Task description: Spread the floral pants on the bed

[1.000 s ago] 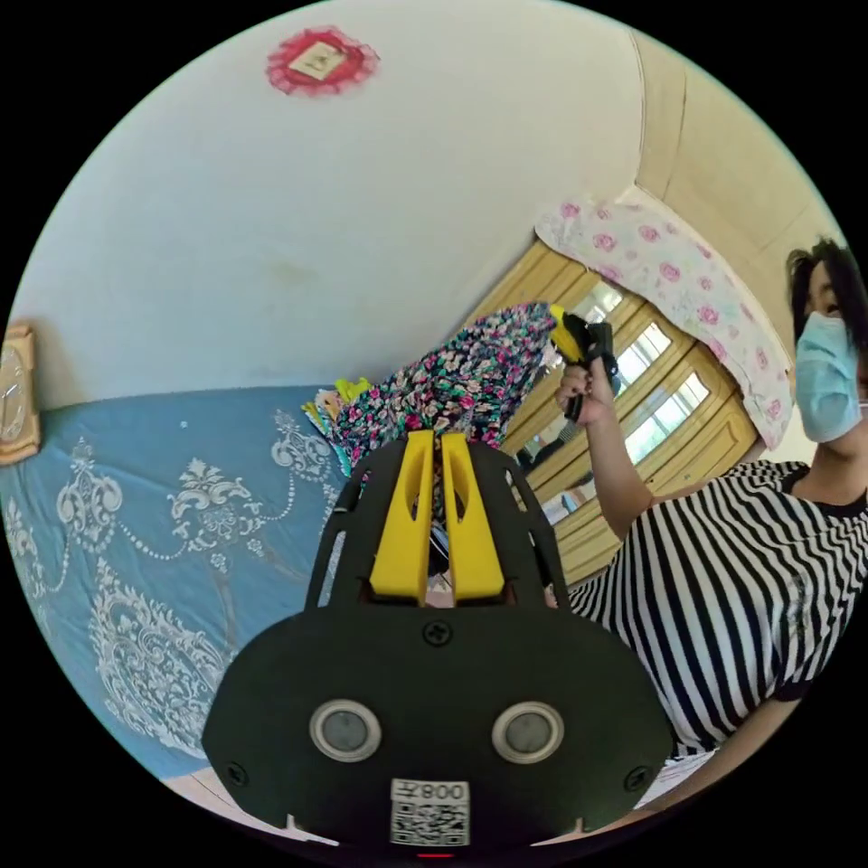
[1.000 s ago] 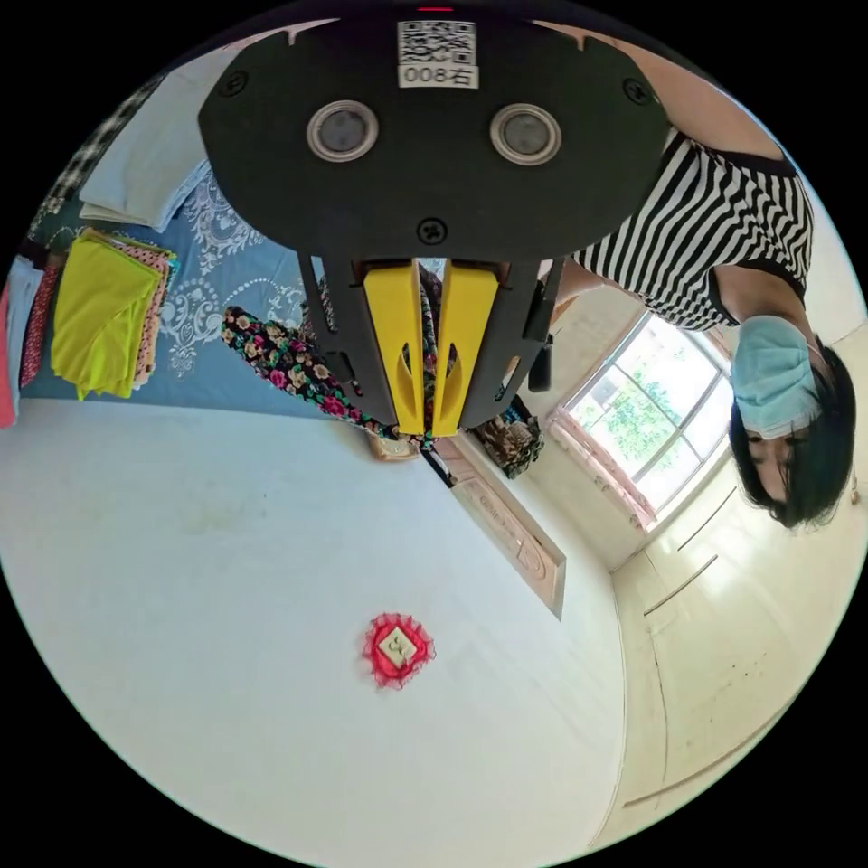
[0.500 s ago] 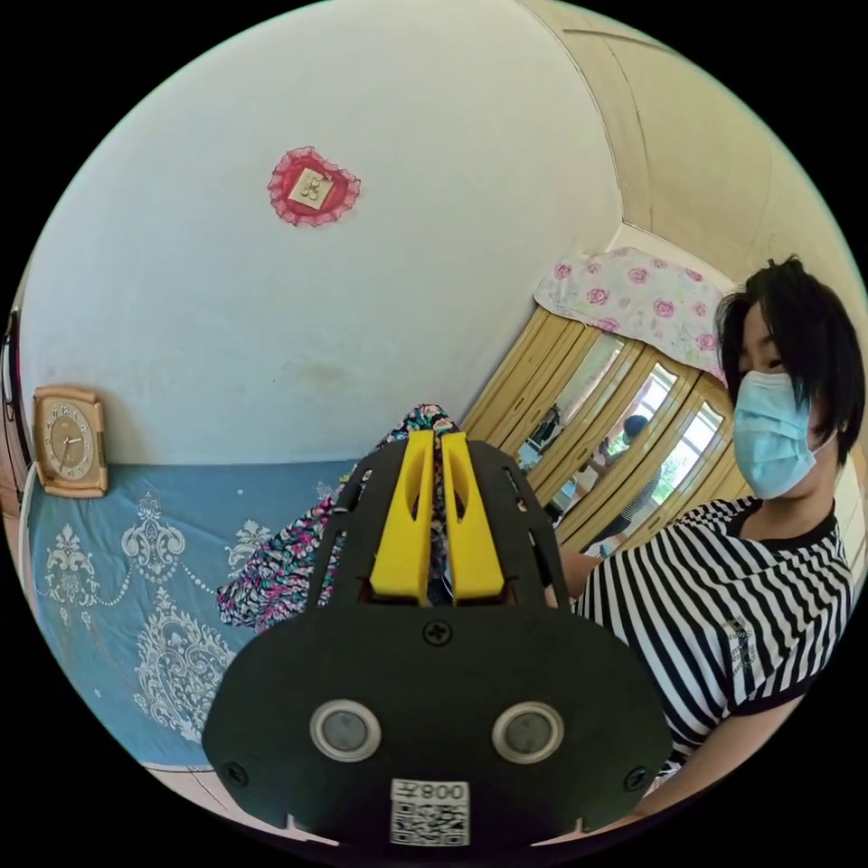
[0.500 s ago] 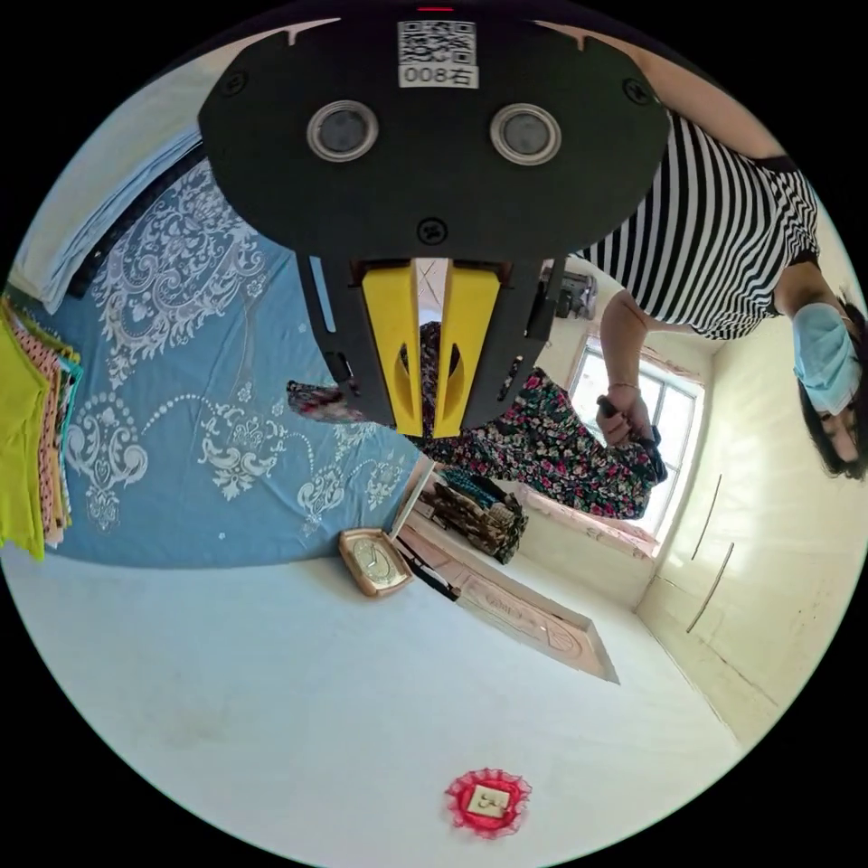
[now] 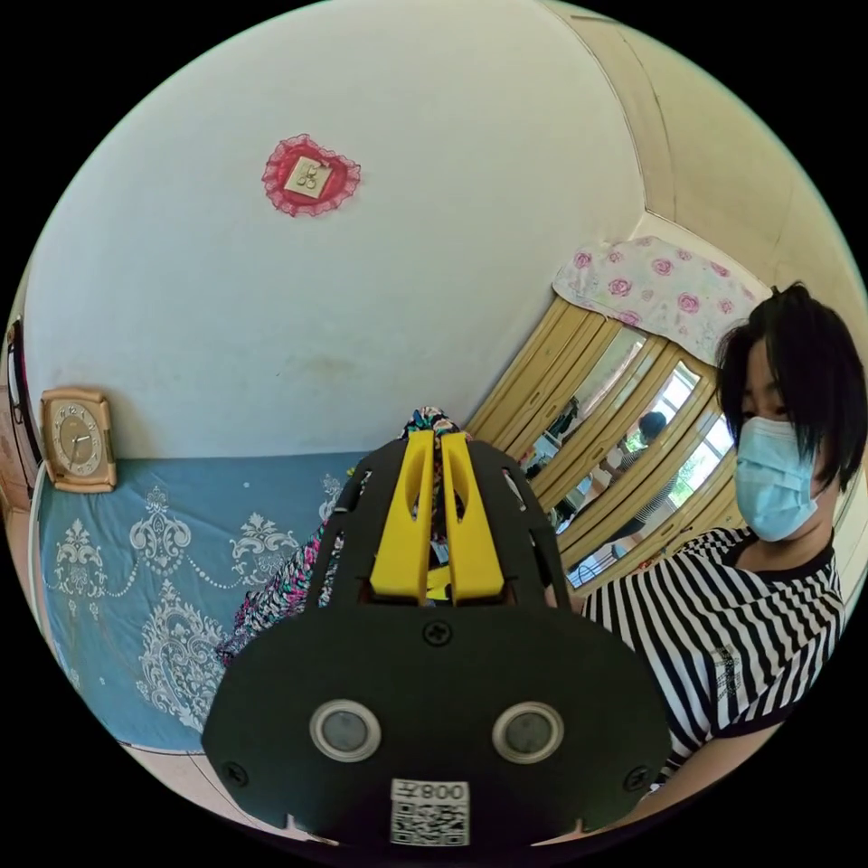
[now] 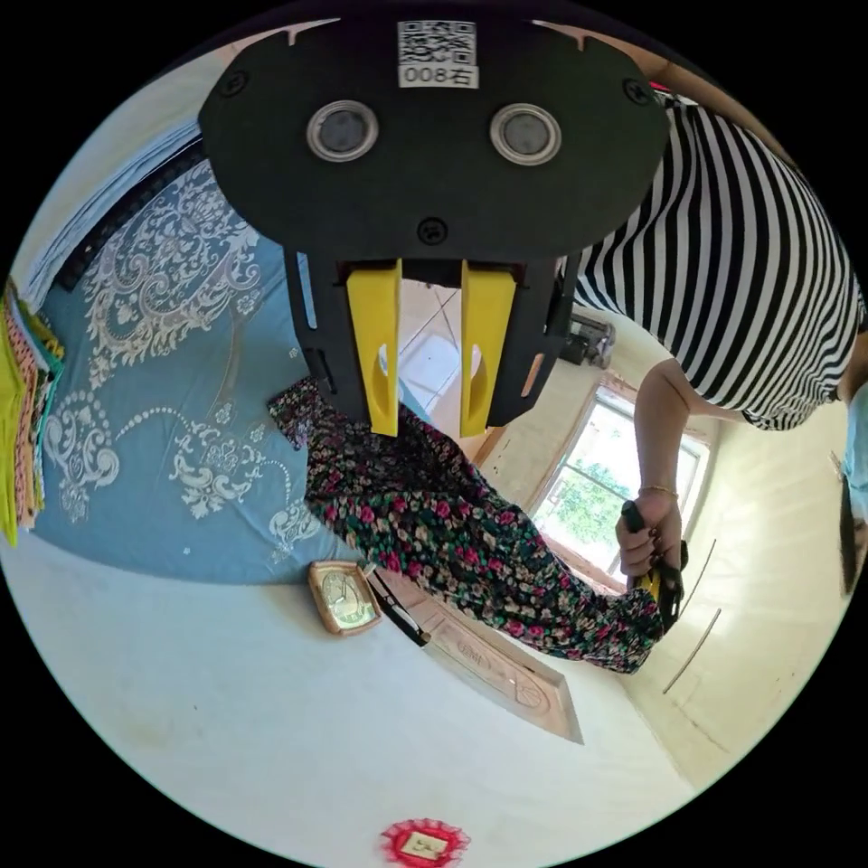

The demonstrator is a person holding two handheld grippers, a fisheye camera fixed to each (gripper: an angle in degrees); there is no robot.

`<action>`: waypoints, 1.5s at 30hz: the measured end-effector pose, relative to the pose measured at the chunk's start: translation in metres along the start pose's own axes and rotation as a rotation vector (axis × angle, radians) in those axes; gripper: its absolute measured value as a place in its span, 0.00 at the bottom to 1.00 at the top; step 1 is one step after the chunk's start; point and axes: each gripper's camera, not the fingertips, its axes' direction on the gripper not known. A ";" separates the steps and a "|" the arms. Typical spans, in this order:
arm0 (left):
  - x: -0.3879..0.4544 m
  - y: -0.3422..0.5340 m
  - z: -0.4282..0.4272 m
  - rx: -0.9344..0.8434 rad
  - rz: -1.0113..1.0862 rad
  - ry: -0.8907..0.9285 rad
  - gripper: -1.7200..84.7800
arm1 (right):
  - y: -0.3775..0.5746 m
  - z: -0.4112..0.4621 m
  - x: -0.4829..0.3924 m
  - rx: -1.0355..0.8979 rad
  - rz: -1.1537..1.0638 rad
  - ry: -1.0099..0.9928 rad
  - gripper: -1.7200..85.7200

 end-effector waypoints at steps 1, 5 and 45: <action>0.009 -0.004 -0.006 0.004 0.008 0.004 0.03 | -0.004 0.003 -0.012 0.014 -0.051 0.044 0.15; 0.032 -0.014 -0.025 0.020 0.012 0.016 0.03 | -0.011 0.017 -0.052 0.051 -0.212 0.272 0.17; 0.147 -0.120 -0.274 0.073 0.239 0.383 0.03 | -0.126 -0.077 -0.212 0.661 -0.605 0.724 0.02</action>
